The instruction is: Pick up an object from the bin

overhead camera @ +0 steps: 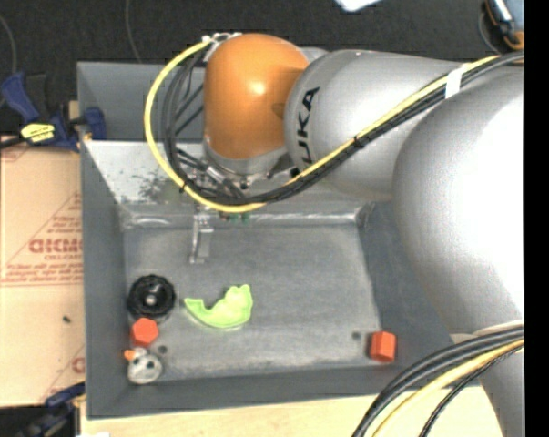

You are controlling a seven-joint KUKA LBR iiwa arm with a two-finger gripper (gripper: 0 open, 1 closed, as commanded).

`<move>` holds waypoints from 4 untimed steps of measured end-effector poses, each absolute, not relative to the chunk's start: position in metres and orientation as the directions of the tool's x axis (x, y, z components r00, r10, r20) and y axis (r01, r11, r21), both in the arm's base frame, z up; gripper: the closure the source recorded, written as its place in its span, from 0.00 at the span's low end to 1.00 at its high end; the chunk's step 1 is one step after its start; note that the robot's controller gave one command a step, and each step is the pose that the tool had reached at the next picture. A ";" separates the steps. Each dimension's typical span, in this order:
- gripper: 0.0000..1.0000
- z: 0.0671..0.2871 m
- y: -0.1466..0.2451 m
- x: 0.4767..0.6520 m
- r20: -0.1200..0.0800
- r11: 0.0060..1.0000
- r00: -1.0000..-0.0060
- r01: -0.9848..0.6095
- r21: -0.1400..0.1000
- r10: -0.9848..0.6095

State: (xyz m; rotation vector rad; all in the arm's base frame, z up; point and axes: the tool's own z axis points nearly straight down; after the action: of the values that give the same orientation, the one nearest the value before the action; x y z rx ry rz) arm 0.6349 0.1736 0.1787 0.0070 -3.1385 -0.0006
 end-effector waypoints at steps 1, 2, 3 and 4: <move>0.00 0.184 0.173 0.636 -0.004 1.000 -1.000 -0.001 0.002 -0.001; 0.00 0.121 0.171 0.581 0.006 1.000 -1.000 0.010 0.001 0.010; 0.00 0.125 0.155 0.585 -0.005 0.999 -0.999 -0.032 0.000 -0.032; 0.00 0.069 0.099 0.593 0.005 1.000 -1.000 -0.027 0.000 -0.027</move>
Offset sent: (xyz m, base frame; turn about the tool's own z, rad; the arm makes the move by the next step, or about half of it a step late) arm -0.0534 -0.0012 -0.0566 0.0179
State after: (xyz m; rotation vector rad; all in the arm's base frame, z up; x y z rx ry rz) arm 0.5930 0.0989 0.0690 0.0428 -3.1365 -0.0004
